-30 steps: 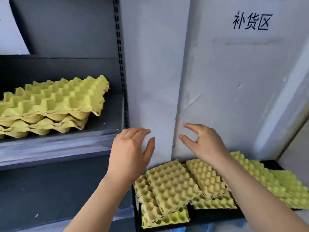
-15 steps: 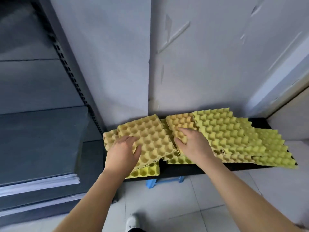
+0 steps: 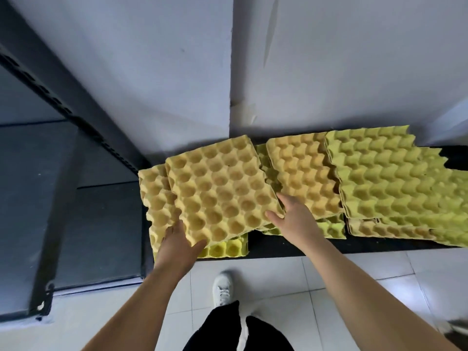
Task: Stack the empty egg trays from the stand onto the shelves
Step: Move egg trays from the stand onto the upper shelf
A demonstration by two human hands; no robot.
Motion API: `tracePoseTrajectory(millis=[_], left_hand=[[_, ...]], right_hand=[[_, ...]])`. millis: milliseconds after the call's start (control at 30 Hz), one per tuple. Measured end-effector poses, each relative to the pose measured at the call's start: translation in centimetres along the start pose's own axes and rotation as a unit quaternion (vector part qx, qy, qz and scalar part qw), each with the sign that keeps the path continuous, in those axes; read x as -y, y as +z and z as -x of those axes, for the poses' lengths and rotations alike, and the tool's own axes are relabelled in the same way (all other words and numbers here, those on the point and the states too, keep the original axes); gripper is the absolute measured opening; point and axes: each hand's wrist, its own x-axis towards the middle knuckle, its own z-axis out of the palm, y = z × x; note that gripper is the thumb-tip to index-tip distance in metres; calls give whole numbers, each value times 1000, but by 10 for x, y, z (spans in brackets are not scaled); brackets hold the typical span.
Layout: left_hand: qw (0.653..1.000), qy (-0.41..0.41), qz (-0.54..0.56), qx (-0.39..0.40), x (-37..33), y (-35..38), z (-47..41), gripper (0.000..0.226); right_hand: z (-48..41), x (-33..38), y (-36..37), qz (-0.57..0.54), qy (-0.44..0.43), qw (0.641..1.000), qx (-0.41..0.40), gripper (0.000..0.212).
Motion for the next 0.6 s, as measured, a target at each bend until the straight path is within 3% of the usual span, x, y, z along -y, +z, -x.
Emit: tracePoseTrajectory(millis=[233,333,500,600], left_hand=[[993,-79,87,17,14,40,-39,85],[989,-84,122,-7,17,52,-46,71],[979,-107,168,-43,10,59,-48,90],[973,-101,181,-100,-1,55,-42,85]], right_hand=[[-56,-29,48,-28,49,995,78,78],[-68,-36,61,-48,52,994,89,84],[-78,-44,71,-64,62,991,95,101],[-79,-41,64,-86,62,991,79,102]])
